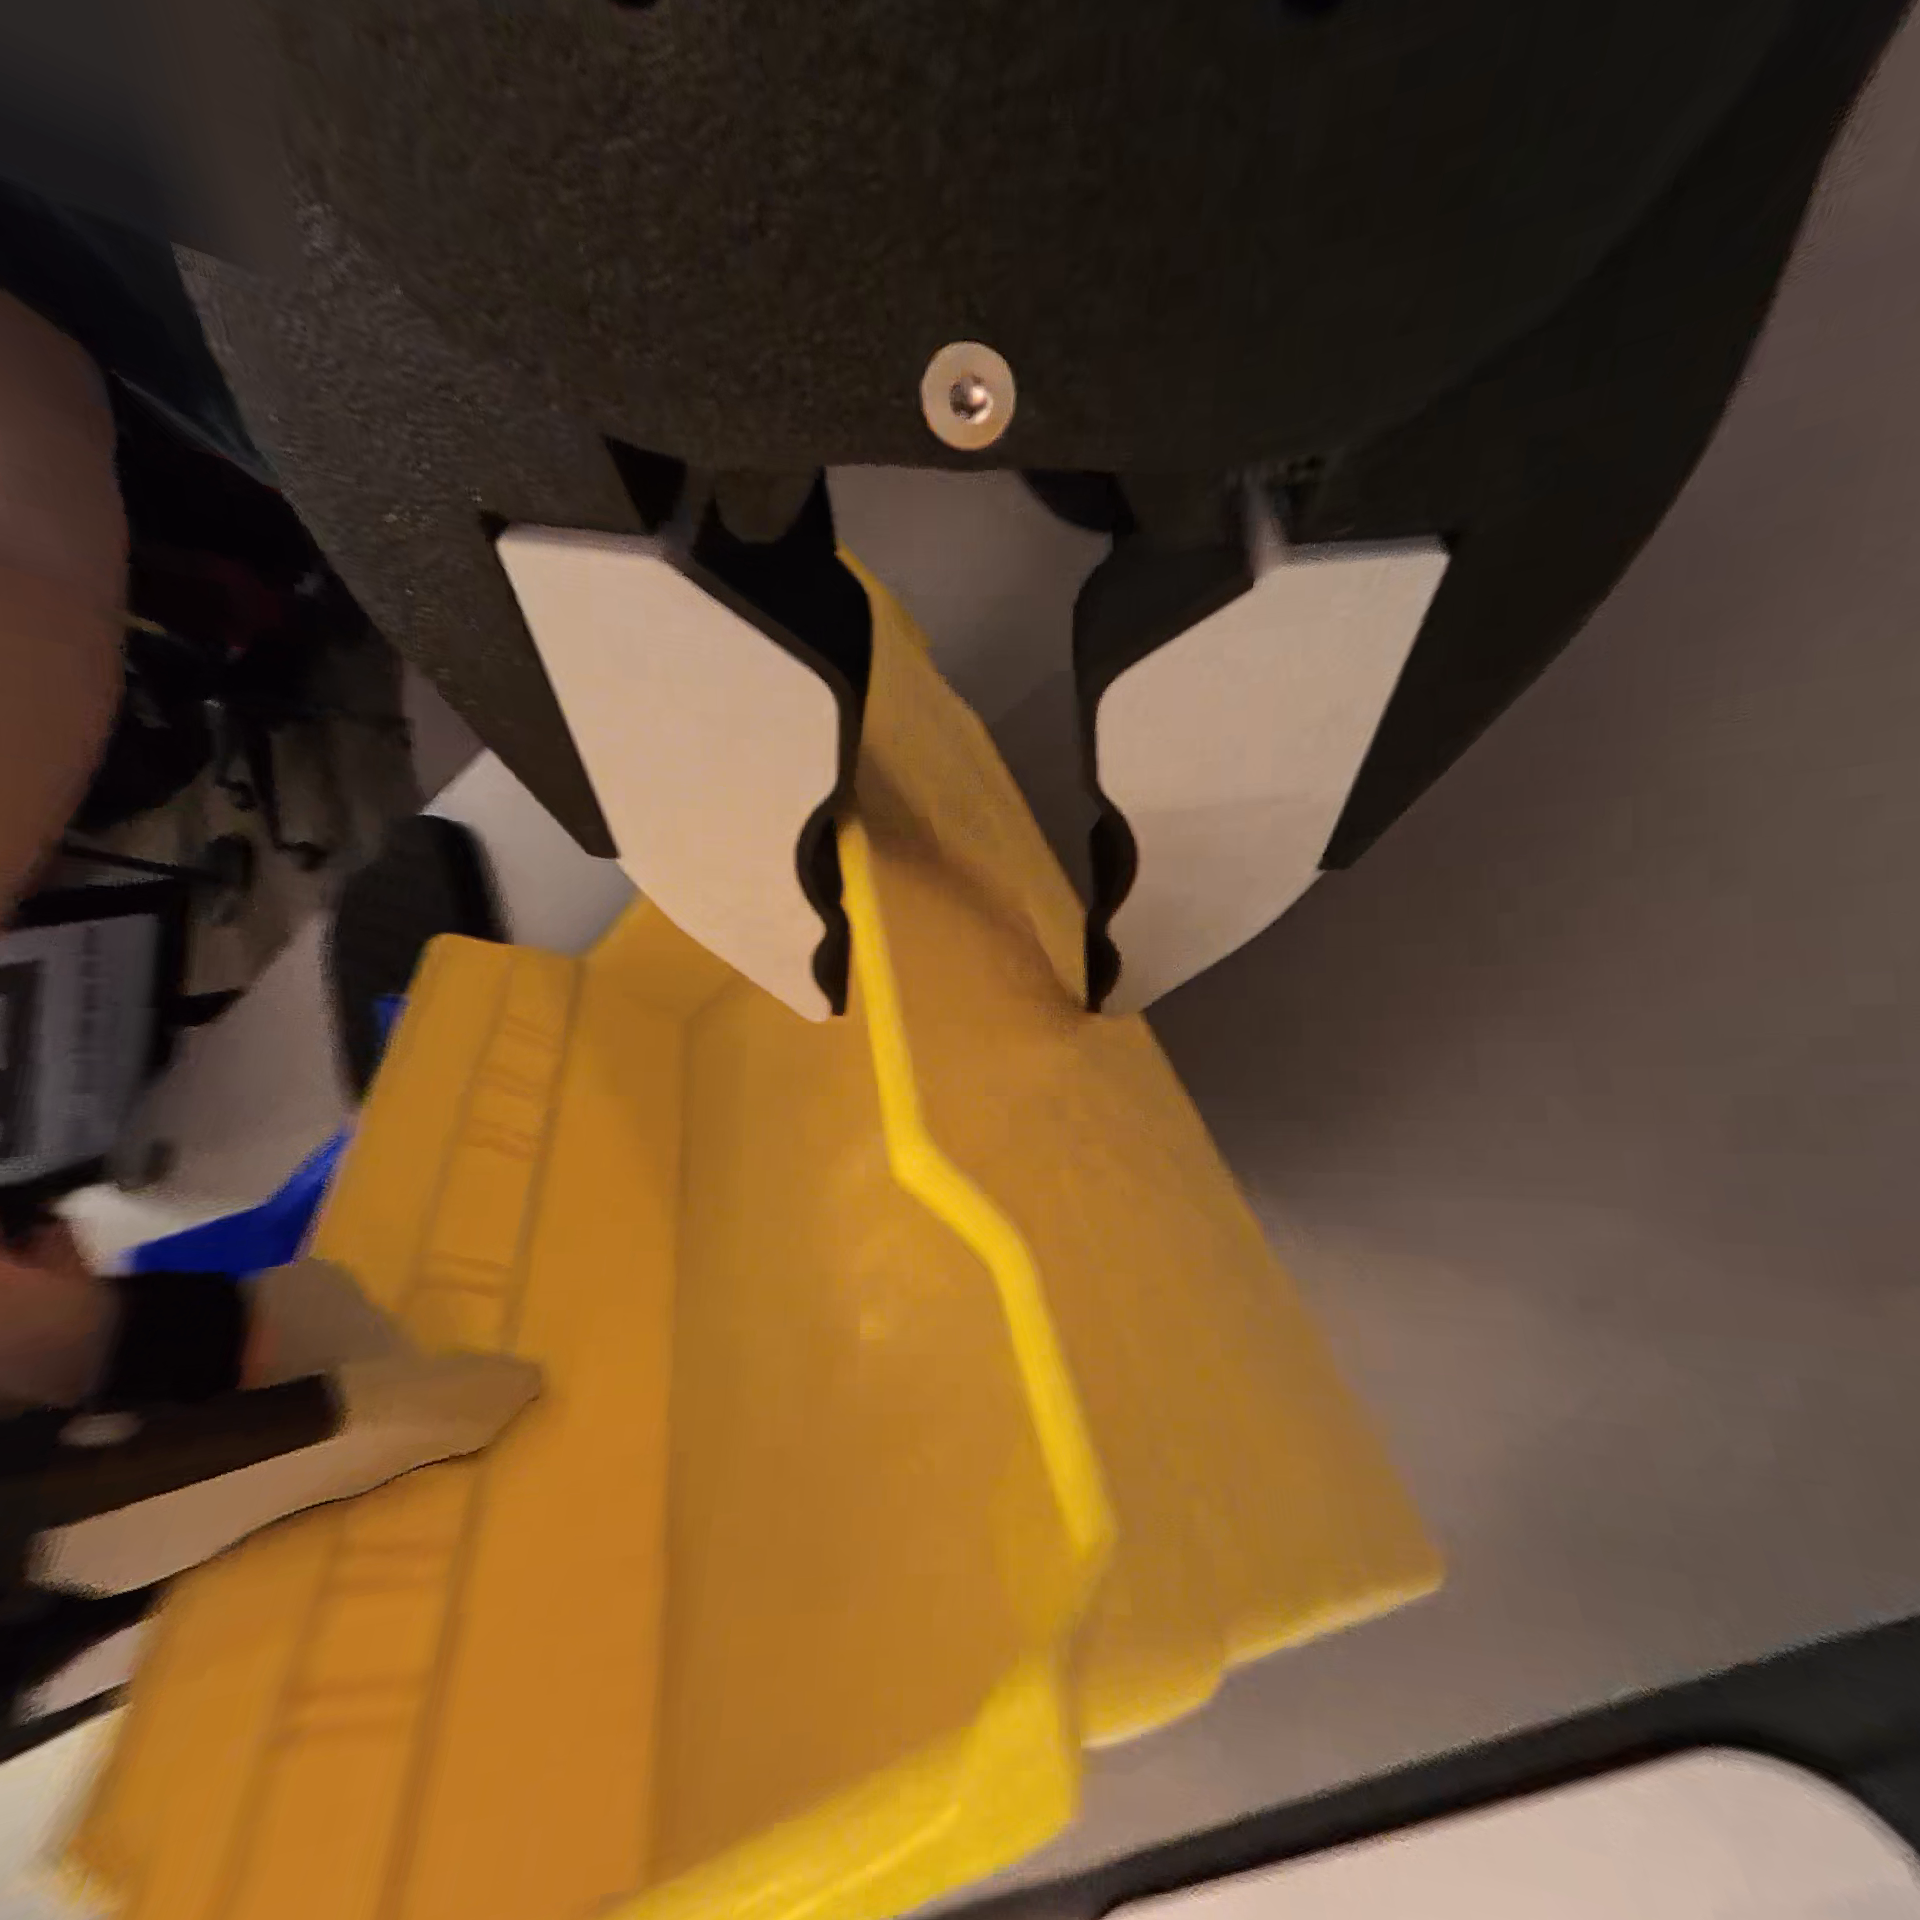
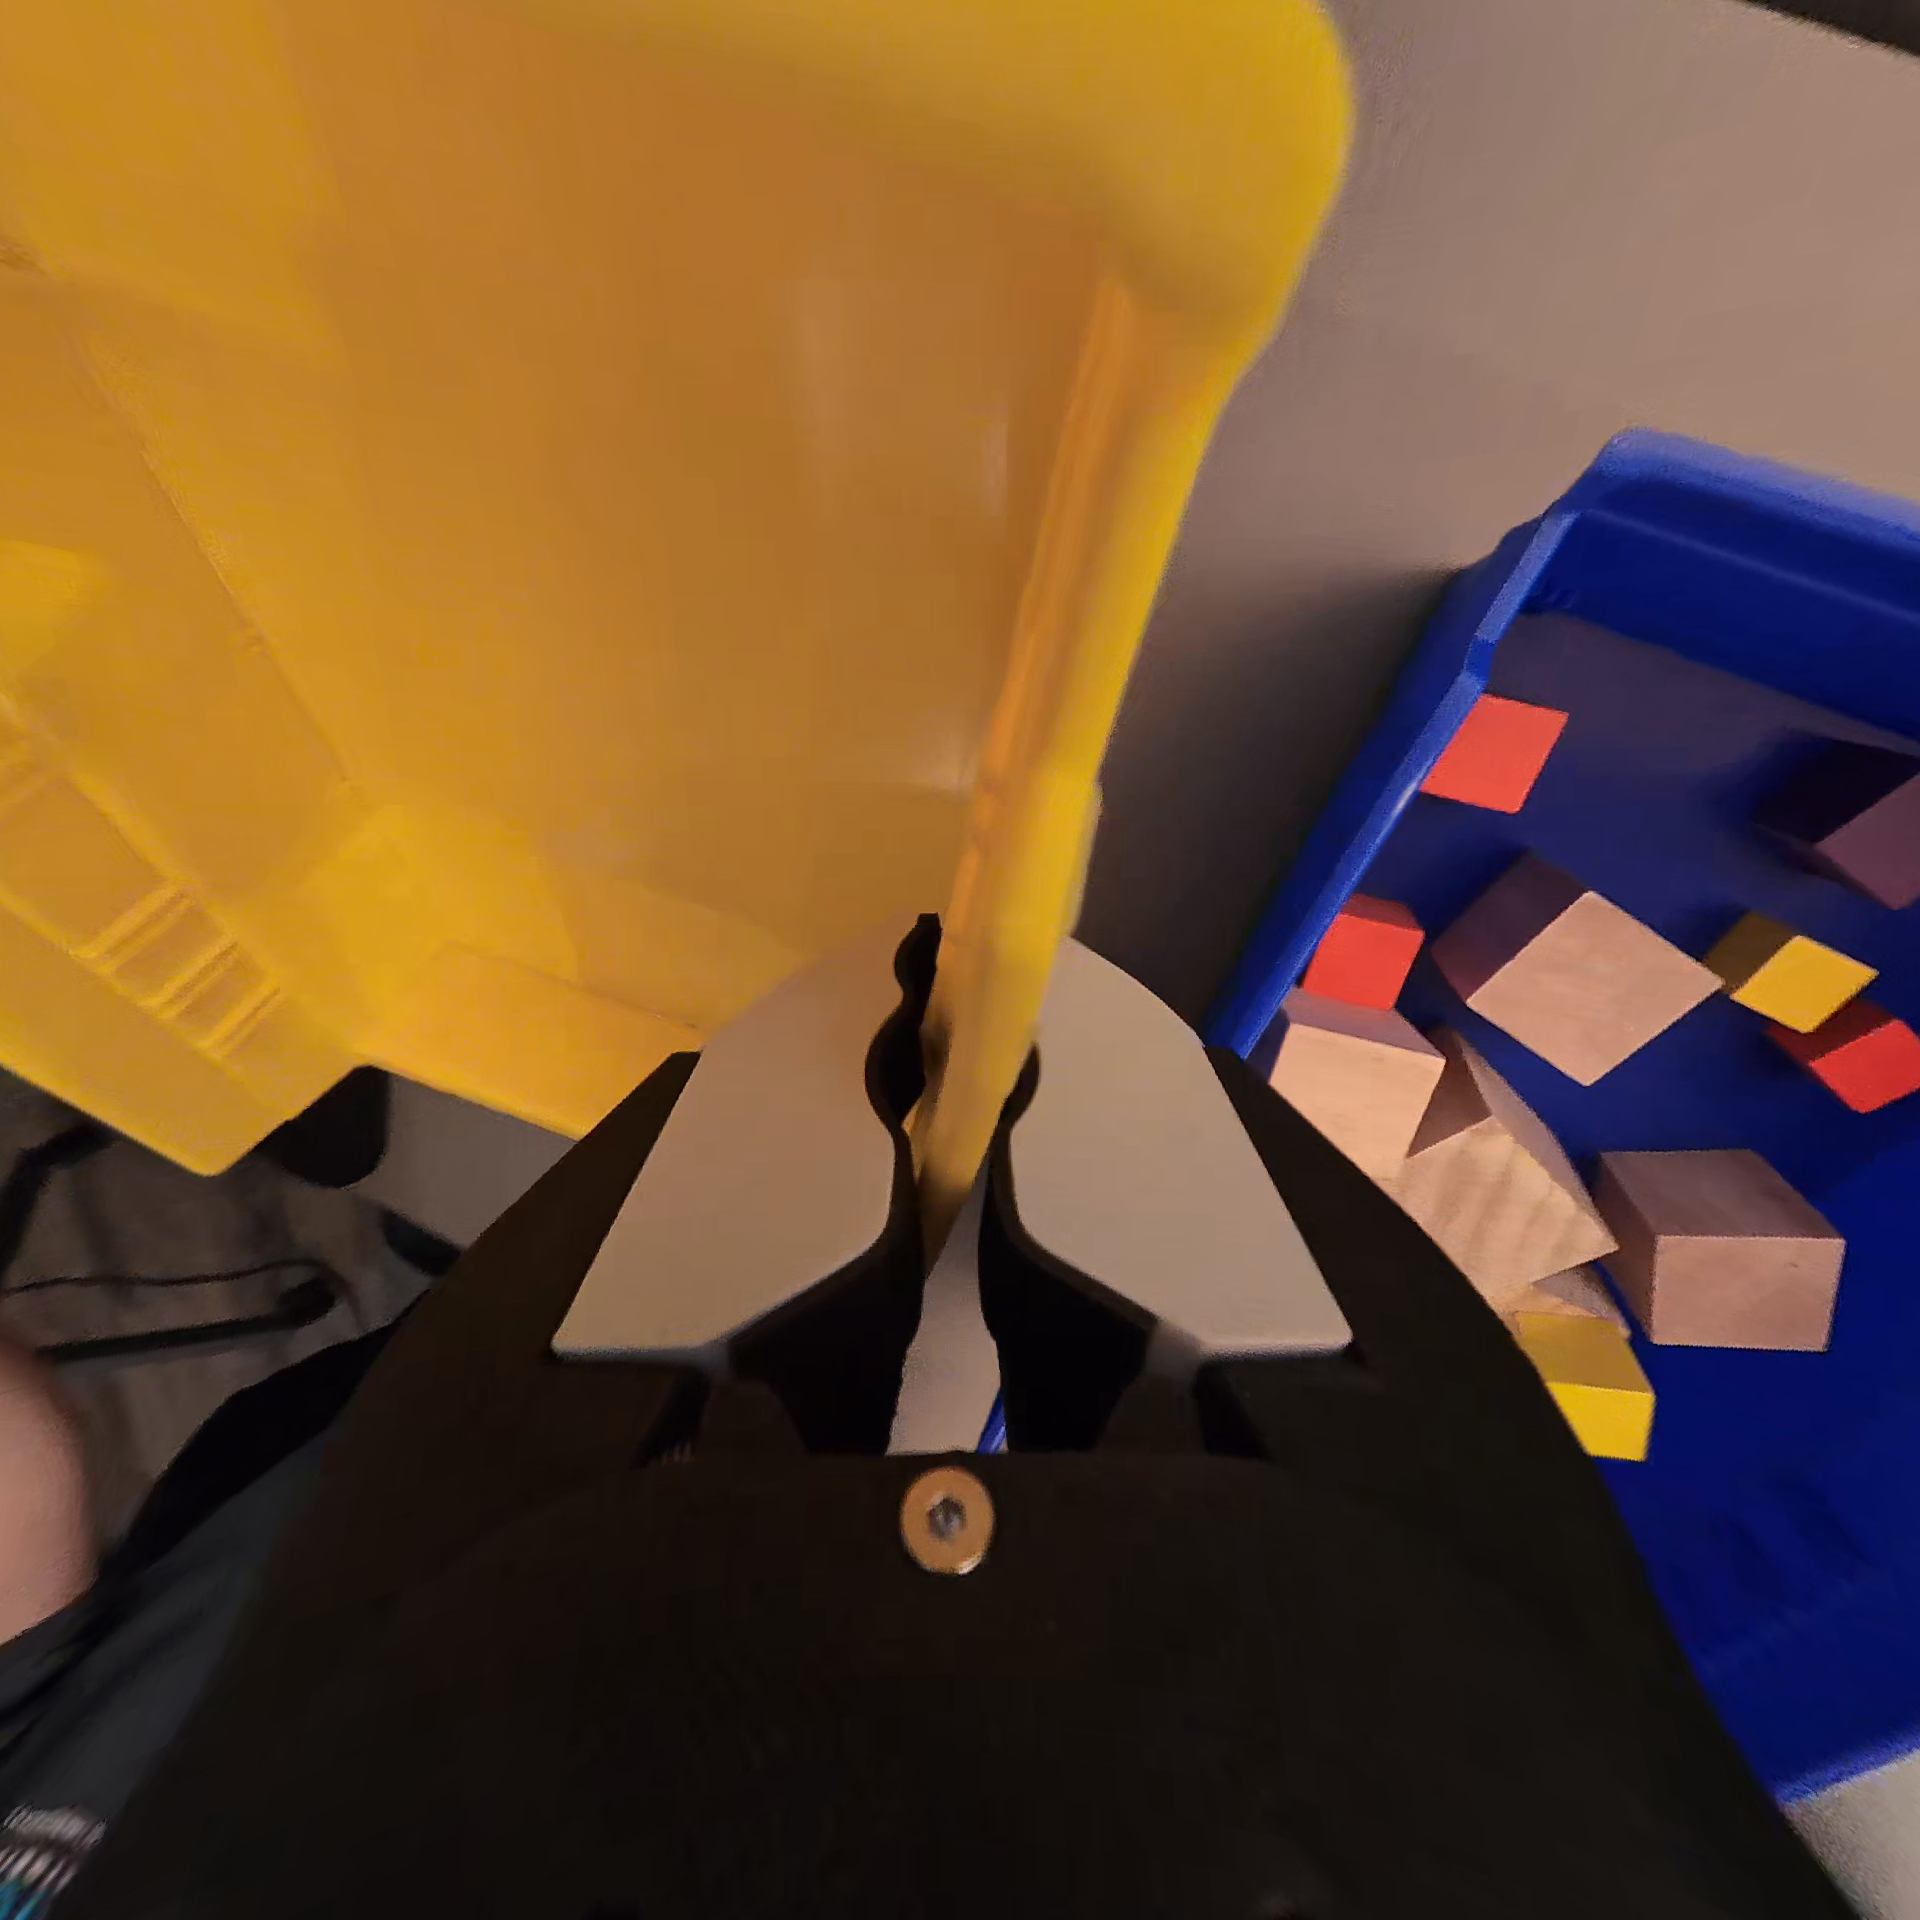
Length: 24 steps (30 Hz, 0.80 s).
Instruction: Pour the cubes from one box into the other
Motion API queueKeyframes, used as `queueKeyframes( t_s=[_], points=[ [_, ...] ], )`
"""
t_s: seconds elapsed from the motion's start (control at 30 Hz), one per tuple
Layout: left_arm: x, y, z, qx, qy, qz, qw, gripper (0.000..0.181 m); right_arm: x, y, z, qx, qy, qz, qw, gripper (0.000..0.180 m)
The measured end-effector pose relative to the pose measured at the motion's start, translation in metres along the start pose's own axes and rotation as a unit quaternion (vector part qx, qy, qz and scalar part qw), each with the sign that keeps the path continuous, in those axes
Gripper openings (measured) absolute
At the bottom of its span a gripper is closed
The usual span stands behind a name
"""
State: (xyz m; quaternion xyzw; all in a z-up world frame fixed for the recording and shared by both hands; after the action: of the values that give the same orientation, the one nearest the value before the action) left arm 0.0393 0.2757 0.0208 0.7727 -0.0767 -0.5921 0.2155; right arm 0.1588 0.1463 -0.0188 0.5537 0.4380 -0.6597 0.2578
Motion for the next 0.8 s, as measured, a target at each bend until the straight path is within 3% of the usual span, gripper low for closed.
queueKeyframes(
  t_s=[0.07, 0.27, 0.37, 0.57, 0.8],
  points=[
    [-0.020, 0.022, -0.006, 0.013, 0.053, 0.058, 0.997, 0.060, -0.008, 0.001, 0.003, 0.009, 0.002, -0.039, 0.999, 0.006],
    [-0.112, 0.090, 0.003, 0.099, 0.261, 0.204, 0.939, 0.061, -0.056, 0.017, 0.013, 0.024, 0.001, -0.090, 0.996, 0.005],
    [-0.127, 0.099, 0.032, 0.133, 0.295, 0.189, 0.927, 0.060, -0.096, 0.052, 0.030, 0.033, -0.001, -0.061, 0.998, 0.006],
    [-0.104, 0.087, 0.069, 0.132, 0.318, 0.158, 0.925, 0.057, -0.151, 0.147, 0.080, 0.109, 0.022, -0.021, 0.994, 0.005],
    [-0.001, 0.104, 0.050, 0.110, 0.253, 0.149, 0.949, 0.057, -0.171, 0.218, 0.132, 0.167, 0.020, -0.002, 0.986, 0.006]
  ],
)
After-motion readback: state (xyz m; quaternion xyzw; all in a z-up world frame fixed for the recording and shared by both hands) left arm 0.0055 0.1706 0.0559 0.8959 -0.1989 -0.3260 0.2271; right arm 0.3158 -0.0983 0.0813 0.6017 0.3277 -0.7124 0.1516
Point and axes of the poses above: each gripper's, where its closed fingertips meet, x out along the fingers, z out of its underside, y = z × x across the jaws, the point moved 1 cm from there along -x, back along the fingers, and after that the axes turned 10 degrees about -y, right-handed, at the moved point
